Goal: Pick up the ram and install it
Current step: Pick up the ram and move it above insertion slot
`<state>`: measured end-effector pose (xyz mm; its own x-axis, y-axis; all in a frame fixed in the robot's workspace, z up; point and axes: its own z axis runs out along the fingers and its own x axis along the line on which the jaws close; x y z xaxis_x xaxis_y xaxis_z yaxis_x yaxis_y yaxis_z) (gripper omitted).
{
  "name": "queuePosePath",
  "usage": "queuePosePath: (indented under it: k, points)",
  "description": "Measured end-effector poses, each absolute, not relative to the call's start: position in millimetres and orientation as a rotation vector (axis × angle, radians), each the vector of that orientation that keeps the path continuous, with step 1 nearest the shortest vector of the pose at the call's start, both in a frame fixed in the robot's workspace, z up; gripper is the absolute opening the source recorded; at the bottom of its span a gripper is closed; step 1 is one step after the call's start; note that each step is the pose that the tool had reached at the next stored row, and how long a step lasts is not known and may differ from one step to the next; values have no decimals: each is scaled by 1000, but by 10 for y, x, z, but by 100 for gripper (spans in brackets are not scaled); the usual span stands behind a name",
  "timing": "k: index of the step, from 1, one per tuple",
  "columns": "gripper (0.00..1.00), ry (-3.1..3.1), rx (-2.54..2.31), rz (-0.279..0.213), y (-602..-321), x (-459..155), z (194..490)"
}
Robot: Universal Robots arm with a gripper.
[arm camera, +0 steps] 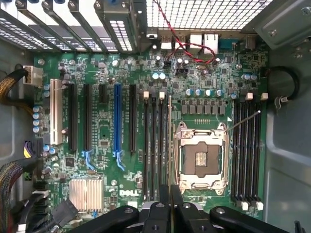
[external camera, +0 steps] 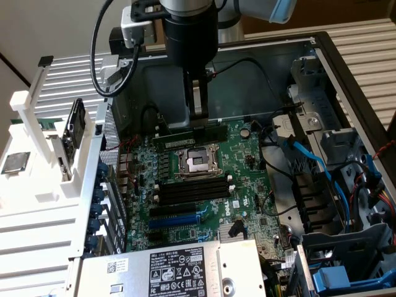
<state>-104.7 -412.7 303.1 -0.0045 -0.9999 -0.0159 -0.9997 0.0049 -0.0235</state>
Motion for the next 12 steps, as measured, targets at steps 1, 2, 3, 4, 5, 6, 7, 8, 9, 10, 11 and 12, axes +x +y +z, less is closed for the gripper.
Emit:
queuePosePath:
  k: [1,2,3,4,5,6,7,8,9,10,11,12]
  points:
    - [13,2210,-2199,-2,-4128,-1046,3025]
    - [13,2214,-2204,8,-4128,-1046,3017]
    - [13,2215,-2204,8,-4129,-1047,3017]
    - [13,2215,-2204,8,-4130,-1047,3016]
    - [13,2215,-2204,8,-4130,-1047,3014]
    - [13,2214,-2204,8,-4131,-1046,3009]
    - [13,2214,-2204,8,-4131,-1046,3002]
    - [13,2214,-2204,8,-4130,-1046,2995]
    - [13,2214,-2204,8,-4130,-1046,2988]
    - [13,2214,-2204,8,-4131,-1046,2981]
    - [13,2214,-2204,8,-4130,-1046,2974]
    - [13,2215,-2204,8,-4131,-1046,2968]
